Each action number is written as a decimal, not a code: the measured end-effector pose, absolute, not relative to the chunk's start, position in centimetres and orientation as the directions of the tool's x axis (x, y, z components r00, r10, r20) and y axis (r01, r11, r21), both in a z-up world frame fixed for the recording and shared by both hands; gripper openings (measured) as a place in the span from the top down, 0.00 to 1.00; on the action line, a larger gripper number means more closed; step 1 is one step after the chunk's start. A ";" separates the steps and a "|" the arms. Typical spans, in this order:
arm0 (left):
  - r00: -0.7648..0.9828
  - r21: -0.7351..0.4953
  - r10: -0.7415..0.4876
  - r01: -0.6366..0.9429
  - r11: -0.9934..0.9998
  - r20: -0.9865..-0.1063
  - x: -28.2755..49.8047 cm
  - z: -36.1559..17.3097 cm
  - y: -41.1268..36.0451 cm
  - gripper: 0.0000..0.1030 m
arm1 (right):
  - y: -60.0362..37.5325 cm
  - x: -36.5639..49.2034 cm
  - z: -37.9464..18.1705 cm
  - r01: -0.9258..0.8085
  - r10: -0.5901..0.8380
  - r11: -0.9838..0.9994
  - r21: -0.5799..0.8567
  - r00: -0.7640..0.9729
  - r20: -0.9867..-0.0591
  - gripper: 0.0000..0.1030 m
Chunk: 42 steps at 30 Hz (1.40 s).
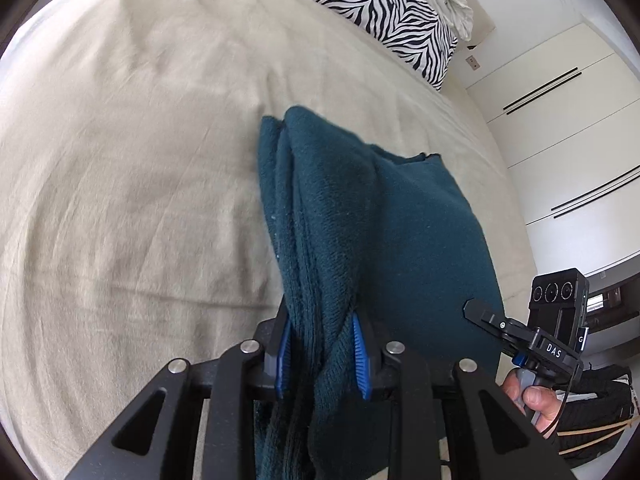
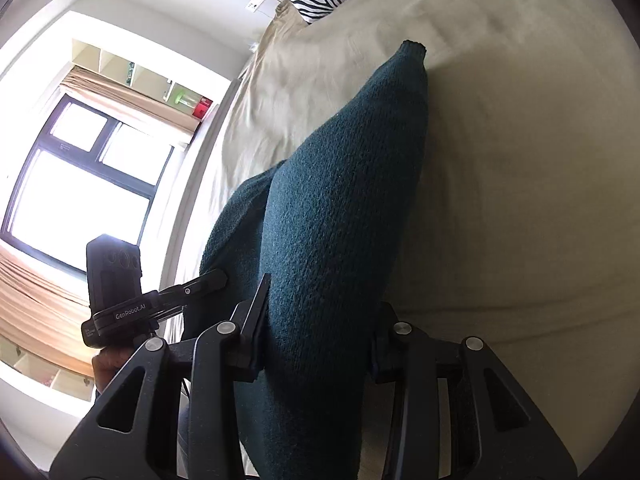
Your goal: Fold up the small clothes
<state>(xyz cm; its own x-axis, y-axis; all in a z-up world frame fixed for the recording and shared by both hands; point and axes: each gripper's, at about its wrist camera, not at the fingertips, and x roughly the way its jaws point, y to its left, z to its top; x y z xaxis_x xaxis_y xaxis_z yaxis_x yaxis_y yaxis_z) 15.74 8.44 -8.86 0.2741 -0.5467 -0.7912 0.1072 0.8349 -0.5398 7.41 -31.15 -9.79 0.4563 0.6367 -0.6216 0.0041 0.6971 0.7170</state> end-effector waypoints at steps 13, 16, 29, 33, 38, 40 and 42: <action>0.509 -0.403 -0.411 0.131 0.906 -0.756 7.4 -5.5 9.4 0.51 | -35.0 0.8 -8.8 0.130 0.451 0.743 0.656 0.627 -0.635 0.43; 0.655 -0.211 -0.255 0.147 0.966 -0.711 3.1 -2.8 8.6 0.29 | -33.9 -2.9 -4.9 0.091 0.304 0.849 0.520 0.721 -0.623 0.43; 0.942 0.187 0.013 0.053 0.981 -0.335 -7.7 7.8 4.5 0.00 | -27.1 -16.6 8.6 0.035 -0.008 0.997 0.072 0.939 -0.343 0.00; 0.945 0.145 0.083 -0.038 0.989 -0.316 -8.9 9.1 5.3 0.00 | -26.5 -19.3 11.3 0.002 0.032 0.995 0.105 0.946 -0.322 0.00; 0.879 0.083 0.080 -0.046 0.996 -0.470 -7.8 7.6 6.6 0.00 | -25.4 -21.2 13.2 0.022 0.013 0.996 0.087 0.924 -0.382 0.00; 0.853 0.065 0.075 -0.049 0.997 -0.516 -7.7 6.5 6.7 0.00 | -25.2 -21.0 12.6 0.028 0.016 0.995 0.096 0.903 -0.430 0.00; 0.821 0.027 0.038 -0.027 0.999 -0.570 -7.4 5.0 6.7 0.00 | -25.1 -20.1 11.1 0.050 0.011 0.993 0.110 0.868 -0.496 0.00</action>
<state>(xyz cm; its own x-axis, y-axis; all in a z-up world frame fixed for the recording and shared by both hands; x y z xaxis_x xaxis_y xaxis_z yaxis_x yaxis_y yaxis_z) -7.37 6.74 5.01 0.8210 0.0377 -0.5697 -0.0273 0.9993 0.0267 -20.13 -25.11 11.14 0.8682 0.0113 -0.4960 0.0502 0.9926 0.1105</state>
